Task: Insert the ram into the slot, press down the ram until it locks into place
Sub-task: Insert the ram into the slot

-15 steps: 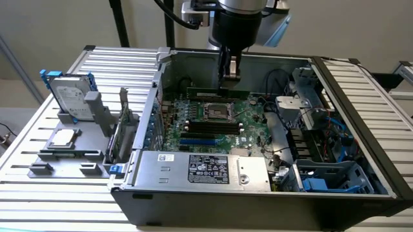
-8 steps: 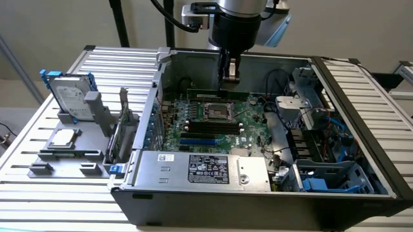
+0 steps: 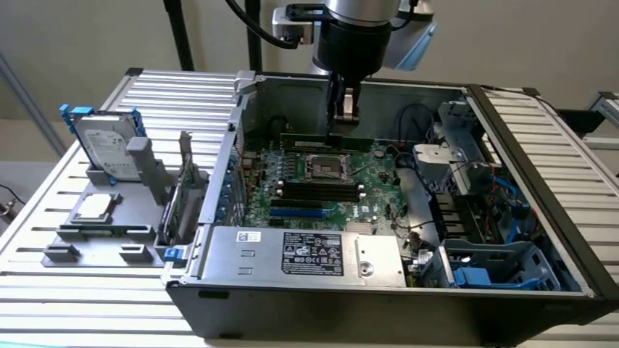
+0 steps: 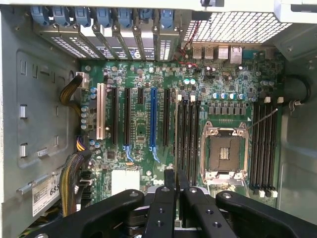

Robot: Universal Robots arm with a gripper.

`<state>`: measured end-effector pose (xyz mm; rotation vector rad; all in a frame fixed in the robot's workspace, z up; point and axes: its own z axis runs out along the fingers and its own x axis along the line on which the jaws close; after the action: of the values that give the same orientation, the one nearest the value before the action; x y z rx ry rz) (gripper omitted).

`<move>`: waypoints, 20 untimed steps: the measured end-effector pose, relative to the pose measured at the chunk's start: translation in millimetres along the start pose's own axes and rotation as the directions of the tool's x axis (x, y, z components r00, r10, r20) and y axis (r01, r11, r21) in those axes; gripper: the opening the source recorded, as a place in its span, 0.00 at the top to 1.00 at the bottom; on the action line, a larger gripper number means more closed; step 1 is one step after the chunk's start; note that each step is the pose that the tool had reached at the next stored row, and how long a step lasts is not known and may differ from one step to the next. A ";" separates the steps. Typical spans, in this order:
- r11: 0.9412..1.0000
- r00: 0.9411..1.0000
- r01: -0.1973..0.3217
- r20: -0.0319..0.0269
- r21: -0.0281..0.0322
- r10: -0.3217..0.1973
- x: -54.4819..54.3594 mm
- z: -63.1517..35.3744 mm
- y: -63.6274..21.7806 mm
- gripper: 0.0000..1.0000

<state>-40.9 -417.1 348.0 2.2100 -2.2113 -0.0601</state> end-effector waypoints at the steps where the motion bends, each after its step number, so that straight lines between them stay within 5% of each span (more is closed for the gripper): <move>1: 1.000 1.000 0.000 0.000 0.000 0.000 0.0 0.0 0.0 0.87; 20: 1.000 1.000 0.000 0.000 0.004 0.000 0.5 28.4 -1.1 0.87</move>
<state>-40.9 -417.1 319.6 2.2124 -2.2136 -0.0553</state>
